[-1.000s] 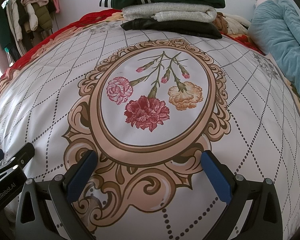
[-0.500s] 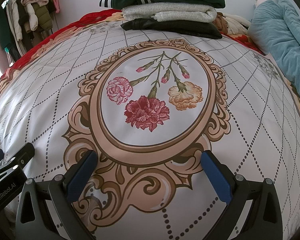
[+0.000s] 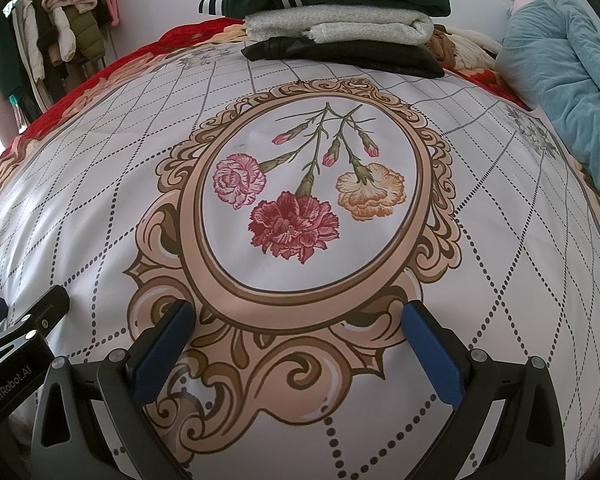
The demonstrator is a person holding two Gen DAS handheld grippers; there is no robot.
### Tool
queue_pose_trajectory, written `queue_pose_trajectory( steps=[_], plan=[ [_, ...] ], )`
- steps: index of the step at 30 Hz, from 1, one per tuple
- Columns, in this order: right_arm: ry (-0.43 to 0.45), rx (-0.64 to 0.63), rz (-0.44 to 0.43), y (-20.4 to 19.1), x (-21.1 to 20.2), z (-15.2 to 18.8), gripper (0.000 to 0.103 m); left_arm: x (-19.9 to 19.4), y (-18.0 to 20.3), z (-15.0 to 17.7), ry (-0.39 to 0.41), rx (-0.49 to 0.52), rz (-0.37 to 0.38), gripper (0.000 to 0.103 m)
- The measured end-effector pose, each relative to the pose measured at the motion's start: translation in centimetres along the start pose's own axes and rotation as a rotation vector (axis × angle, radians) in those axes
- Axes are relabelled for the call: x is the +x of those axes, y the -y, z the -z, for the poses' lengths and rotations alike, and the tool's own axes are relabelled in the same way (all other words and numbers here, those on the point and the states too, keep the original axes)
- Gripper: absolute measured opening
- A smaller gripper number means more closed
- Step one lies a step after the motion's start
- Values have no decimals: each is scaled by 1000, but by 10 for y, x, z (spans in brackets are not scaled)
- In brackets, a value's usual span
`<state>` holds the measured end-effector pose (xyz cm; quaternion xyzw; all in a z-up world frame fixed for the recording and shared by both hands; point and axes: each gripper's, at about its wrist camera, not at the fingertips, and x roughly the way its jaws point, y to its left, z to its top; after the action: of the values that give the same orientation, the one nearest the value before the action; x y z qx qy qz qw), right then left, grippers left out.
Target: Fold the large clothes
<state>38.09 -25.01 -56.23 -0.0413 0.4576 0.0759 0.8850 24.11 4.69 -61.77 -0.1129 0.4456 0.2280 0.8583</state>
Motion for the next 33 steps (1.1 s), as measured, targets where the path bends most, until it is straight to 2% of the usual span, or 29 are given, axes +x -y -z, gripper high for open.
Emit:
queue_pose_trajectory(
  steps=[6,33],
  plan=[
    [0,0,1,0,0,0,103,0,2,-1,4,10,-18,103],
    [1,-1,0,0,0,0,103,1,2,-1,2,10,-14,103]
  ],
)
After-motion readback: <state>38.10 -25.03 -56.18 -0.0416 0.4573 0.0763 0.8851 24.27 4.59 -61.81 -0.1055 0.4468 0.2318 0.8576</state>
